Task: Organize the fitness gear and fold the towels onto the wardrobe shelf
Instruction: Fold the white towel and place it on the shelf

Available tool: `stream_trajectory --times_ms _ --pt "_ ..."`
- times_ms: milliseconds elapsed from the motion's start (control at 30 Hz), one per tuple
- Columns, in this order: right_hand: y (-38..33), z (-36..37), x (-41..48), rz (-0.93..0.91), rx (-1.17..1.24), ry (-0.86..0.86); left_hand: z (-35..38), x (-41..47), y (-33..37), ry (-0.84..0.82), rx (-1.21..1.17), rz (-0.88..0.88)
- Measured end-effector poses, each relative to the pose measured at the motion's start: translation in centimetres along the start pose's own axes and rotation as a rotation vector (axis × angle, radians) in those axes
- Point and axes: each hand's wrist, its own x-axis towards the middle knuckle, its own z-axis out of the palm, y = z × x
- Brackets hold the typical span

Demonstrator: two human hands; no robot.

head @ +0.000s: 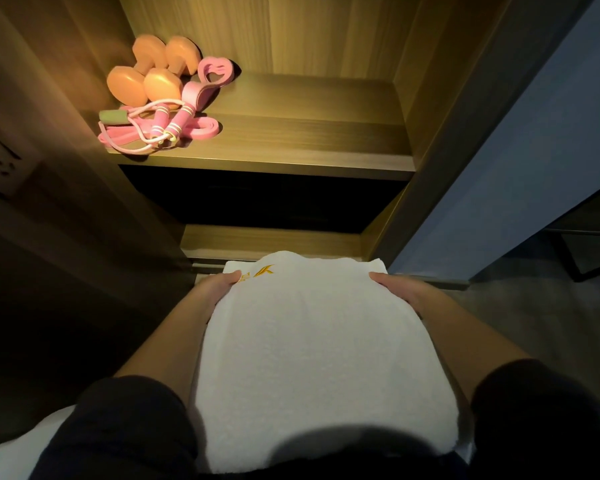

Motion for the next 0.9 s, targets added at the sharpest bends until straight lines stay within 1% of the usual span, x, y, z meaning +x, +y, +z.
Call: stream_trajectory --times_ms 67,100,200,233,267,400,433,567,633,733,800,833,900 --pt "-0.5 -0.7 -0.3 0.062 0.041 -0.090 -0.2 0.4 0.2 0.102 0.161 0.118" --pt "-0.5 -1.0 -0.1 0.075 0.063 -0.115 -0.5 0.7 0.1 0.087 0.193 0.125" --pt "0.4 -1.2 0.5 0.102 0.180 -0.198 -1.1 0.9 -0.4 -0.150 -0.010 -0.020" --pt "0.7 -1.1 0.7 0.101 0.230 -0.224 -1.2 1.0 -0.5 -0.205 -0.075 -0.042" --pt "0.9 -1.1 1.0 0.093 0.270 -0.240 -1.3 1.1 -0.5 -0.236 -0.115 -0.043" --pt "0.7 -2.0 1.6 -0.002 0.412 -0.288 -1.5 0.7 0.4 -0.258 -0.239 0.016" --pt "0.3 -2.3 1.4 -0.046 0.409 -0.306 -1.7 0.7 0.7 -0.264 -0.247 0.041" --pt "-1.1 -3.7 -0.1 -0.271 0.237 -0.295 -3.1 -0.1 2.0 -0.319 -0.259 0.103" --pt "-1.4 -4.2 -0.6 -0.323 0.210 -0.295 -3.3 -0.8 2.5 -0.328 -0.228 0.123" --pt "-1.0 -3.7 -0.4 -0.321 0.154 -0.251 -2.4 -1.1 1.9 -0.236 -0.152 0.165" --pt "-0.5 -3.0 0.2 -0.288 0.163 -0.207 -1.6 -0.9 1.2 -0.177 -0.144 0.194" --pt "-0.2 -2.7 0.5 -0.262 0.171 -0.193 -1.3 -0.6 0.9 -0.167 -0.161 0.189" --pt "0.4 -2.3 0.9 -0.205 0.172 -0.196 -1.0 -0.2 0.2 -0.197 -0.191 0.110"
